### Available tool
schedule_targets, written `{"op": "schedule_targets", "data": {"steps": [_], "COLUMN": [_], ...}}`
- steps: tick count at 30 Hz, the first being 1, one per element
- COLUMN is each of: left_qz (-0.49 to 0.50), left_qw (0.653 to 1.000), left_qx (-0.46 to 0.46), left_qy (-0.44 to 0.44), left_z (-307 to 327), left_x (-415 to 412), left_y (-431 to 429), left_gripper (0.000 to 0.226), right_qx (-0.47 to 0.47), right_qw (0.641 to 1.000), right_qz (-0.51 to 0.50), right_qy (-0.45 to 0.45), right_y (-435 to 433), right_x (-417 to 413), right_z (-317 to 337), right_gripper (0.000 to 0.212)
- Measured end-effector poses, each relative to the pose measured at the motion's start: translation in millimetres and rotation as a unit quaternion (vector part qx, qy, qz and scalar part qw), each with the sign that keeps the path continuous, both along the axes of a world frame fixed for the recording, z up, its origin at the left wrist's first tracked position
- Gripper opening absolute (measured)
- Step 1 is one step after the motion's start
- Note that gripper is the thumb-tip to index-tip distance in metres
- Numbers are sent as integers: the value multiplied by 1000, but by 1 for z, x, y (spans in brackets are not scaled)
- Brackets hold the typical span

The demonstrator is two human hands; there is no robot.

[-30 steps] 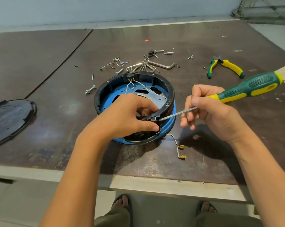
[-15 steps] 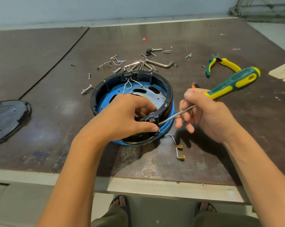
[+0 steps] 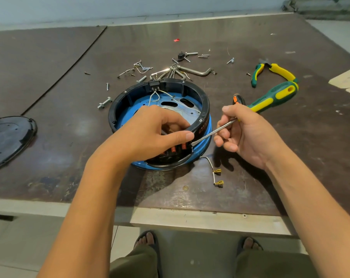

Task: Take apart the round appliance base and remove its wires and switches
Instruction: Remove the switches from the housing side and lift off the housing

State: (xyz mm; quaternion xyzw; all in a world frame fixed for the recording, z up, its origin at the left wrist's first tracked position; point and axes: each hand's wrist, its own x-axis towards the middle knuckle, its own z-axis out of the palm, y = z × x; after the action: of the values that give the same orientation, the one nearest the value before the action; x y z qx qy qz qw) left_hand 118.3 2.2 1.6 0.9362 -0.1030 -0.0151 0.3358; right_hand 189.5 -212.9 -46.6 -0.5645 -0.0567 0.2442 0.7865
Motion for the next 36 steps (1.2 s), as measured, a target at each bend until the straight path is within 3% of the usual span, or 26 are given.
{"op": "schedule_targets", "data": {"steps": [5, 12, 18, 27, 32, 36], "left_qz": [2, 8, 21, 22, 16, 20], "left_qw": [1000, 1000, 1000, 1000, 1000, 1000], "left_qx": [7, 8, 19, 13, 3, -9], "left_qy": [3, 0, -5, -1, 7, 14], "left_z": [-1, -3, -2, -1, 1, 0], "left_x": [1, 1, 1, 1, 0, -1], "left_y": [1, 0, -1, -2, -1, -2], "left_gripper": [31, 29, 30, 32, 50, 50], "right_qx": [4, 22, 10, -9, -4, 21], "right_qw": [1000, 988, 994, 997, 998, 999], "right_qz": [9, -5, -45, -40, -17, -13], "right_qy": [-12, -153, -95, 64, 53, -26], "right_y": [-2, -8, -1, 5, 2, -2], "right_x": [1, -21, -23, -4, -2, -6], "right_z": [-2, -6, 0, 1, 0, 1], "right_gripper": [39, 30, 29, 41, 44, 37]}}
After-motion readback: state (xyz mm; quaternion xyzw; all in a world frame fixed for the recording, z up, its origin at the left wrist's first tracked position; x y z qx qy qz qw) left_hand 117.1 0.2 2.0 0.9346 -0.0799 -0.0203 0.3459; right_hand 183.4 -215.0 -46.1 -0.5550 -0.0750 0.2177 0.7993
